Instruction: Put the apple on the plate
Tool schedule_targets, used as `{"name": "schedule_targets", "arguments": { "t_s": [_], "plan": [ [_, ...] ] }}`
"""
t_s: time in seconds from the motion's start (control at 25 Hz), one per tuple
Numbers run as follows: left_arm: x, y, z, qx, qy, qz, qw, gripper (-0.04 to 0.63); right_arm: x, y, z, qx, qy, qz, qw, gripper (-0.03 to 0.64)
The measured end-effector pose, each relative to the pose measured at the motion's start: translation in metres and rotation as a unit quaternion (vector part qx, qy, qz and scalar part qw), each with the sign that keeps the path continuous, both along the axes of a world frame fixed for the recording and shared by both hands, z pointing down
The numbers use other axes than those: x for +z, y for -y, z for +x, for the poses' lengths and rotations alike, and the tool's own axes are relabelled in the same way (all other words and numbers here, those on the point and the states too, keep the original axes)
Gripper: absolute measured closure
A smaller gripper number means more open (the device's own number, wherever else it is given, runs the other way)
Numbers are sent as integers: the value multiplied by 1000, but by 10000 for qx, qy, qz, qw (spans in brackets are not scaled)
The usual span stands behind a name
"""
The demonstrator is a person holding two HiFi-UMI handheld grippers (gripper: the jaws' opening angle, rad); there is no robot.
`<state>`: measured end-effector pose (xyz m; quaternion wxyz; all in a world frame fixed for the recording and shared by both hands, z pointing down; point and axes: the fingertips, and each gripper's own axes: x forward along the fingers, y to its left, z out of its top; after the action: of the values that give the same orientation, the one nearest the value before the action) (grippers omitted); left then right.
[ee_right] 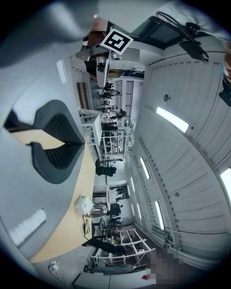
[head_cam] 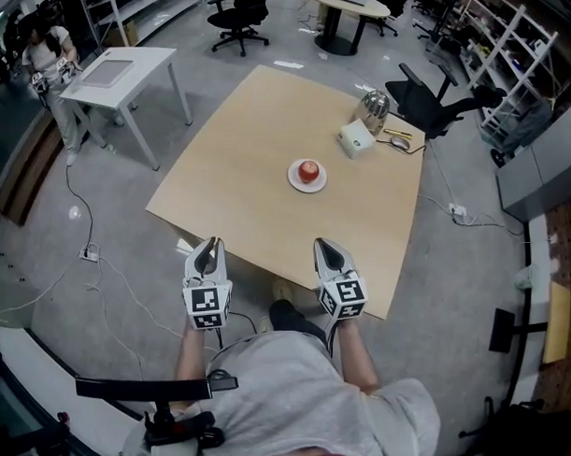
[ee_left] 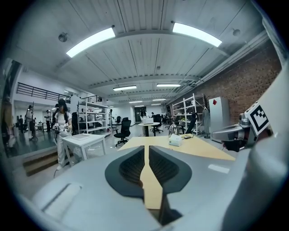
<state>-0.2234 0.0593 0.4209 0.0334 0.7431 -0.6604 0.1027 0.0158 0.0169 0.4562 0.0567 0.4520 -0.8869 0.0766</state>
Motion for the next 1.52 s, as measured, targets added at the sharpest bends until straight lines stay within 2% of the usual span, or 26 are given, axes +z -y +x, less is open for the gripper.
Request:
{"name": "schedule_targets", "arguments": {
  "t_s": [0.24, 0.8, 1.52],
  "plan": [
    [-2, -6, -7, -125, 15, 103, 9999, 575, 0, -3, -4, -28, 28, 11, 10000, 611],
    [-3, -22, -6, -175, 131, 106, 9997, 575, -1, -12, -5, -108, 73, -34, 9999, 611],
    [-1, -20, 0, -207, 52, 68, 9997, 575, 7, -11, -2, -183, 31, -50, 9998, 611]
  ]
}}
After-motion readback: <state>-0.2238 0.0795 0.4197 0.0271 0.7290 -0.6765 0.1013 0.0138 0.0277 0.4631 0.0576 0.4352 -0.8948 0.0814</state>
